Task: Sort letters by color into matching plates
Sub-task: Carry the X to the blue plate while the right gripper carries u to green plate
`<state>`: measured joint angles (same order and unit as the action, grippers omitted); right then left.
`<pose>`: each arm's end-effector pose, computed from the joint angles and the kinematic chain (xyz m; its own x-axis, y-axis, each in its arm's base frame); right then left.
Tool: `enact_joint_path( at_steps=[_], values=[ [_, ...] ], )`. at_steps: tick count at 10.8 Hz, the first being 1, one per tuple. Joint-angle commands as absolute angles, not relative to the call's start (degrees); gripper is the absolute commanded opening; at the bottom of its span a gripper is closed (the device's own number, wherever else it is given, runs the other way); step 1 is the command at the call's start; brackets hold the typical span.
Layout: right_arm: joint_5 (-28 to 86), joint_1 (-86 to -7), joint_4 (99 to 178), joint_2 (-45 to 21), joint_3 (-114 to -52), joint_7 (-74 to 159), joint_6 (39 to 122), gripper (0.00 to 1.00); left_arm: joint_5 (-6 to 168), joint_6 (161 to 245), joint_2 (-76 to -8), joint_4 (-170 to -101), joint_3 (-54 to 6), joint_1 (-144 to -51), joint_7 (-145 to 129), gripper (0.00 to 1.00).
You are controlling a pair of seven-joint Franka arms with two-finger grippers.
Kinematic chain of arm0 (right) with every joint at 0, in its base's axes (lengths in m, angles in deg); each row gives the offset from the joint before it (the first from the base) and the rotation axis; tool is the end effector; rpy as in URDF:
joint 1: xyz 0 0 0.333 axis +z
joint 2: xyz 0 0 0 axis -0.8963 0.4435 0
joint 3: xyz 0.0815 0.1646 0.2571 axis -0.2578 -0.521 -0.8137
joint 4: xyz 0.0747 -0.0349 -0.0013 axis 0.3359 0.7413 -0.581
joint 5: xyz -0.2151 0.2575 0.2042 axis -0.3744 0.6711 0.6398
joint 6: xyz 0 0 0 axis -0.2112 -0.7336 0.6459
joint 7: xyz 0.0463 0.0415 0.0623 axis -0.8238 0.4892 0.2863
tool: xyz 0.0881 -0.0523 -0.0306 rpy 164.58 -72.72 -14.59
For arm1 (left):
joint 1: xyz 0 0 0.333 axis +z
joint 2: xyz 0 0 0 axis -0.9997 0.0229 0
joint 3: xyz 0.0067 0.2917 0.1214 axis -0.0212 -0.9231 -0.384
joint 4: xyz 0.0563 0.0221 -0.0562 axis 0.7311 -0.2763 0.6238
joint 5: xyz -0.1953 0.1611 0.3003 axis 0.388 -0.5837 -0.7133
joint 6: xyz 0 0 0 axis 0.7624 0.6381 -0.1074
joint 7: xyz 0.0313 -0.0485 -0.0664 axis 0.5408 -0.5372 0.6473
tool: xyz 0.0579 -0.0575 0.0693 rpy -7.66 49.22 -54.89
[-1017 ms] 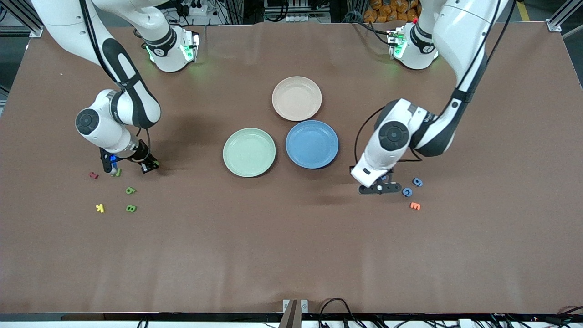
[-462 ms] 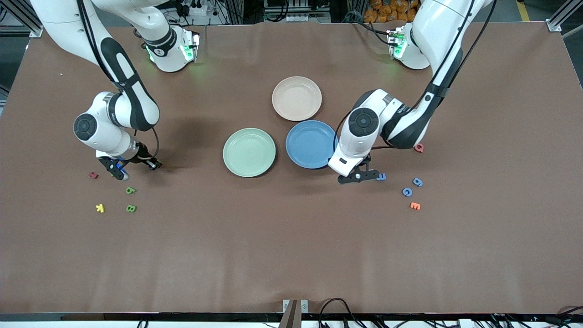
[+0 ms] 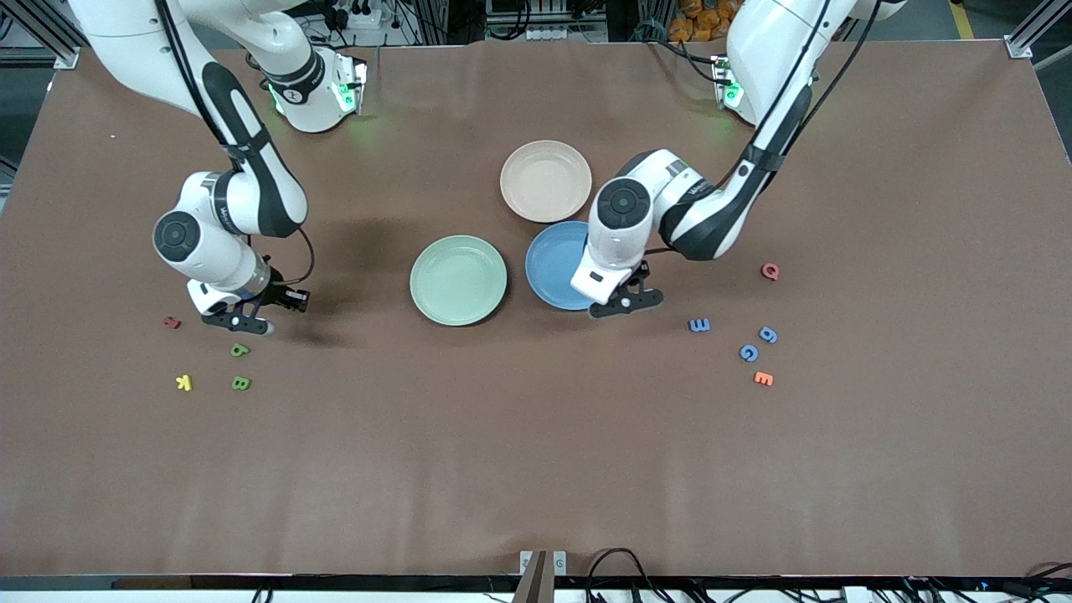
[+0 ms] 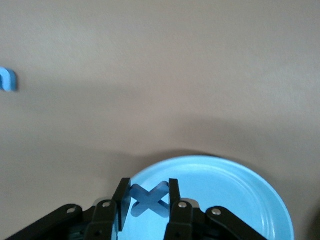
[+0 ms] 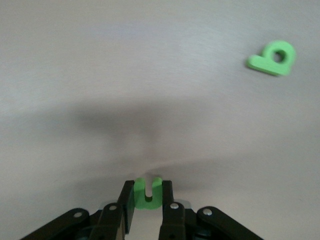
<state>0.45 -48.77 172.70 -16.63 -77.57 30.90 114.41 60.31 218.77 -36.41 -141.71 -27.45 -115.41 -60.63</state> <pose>0.5141 0.0300 0.1953 0.9850 -0.1671 -0.0439 -0.1674 -0.9859 -0.0042 0.4873 -0.4162 0.2384 0.9803 0.1966 -0.0178 0.1958 -0.9798 -0.0419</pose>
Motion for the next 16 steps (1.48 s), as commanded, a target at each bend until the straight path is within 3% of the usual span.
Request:
enact_joint_path(
  at_steps=[1, 3, 7, 11, 12, 13, 14, 16],
  values=[
    [-7.69, -43.3, 171.15, -17.79, -77.25, 33.27, 113.44, 0.16, 59.39, 218.3, -34.46, -140.06, -27.73, -119.09, -67.62, 0.0],
    [-8.6, -39.53, 169.92, -17.61, -77.25, 32.83, 112.92, 0.14, 60.09, 218.56, -32.88, -139.27, -27.73, -120.41, -69.39, 0.0],
    [-8.07, -31.71, 160.0, -16.82, -77.69, 25.92, 97.13, 0.14, 60.18, 218.74, -32.61, -139.45, -27.73, -120.41, -71.67, 0.0],
    [-6.23, -24.23, 157.87, -15.86, -77.69, 23.16, 96.74, 0.12, 60.18, 218.74, -32.61, -139.45, -27.73, -120.59, -73.0, 0.02],
    [-5.79, -22.65, 157.0, -15.24, -77.69, 21.07, 96.74, 0.12, 60.35, 218.74, -32.61, -139.45, -27.73, -120.59, -73.08, 0.32],
    [-5.7, -21.24, 156.12, -14.37, -77.69, 19.92, 96.74, 0.12, 61.57, 218.74, -32.61, -139.45, -27.73, -120.5, -73.0, 0.91],
    [-5.7, -20.27, 155.68, -13.84, -77.69, 19.3, 96.74, 0.12, 61.84, 218.74, -32.61, -139.45, -27.82, -120.5, -73.0, 1.0],
    [-5.7, -18.59, 155.24, -12.95, -77.69, 17.8, 96.74, 0.12, 61.76, 218.74, -32.61, -139.45, -27.82, -120.5, -73.0, 1.0]
  ],
)
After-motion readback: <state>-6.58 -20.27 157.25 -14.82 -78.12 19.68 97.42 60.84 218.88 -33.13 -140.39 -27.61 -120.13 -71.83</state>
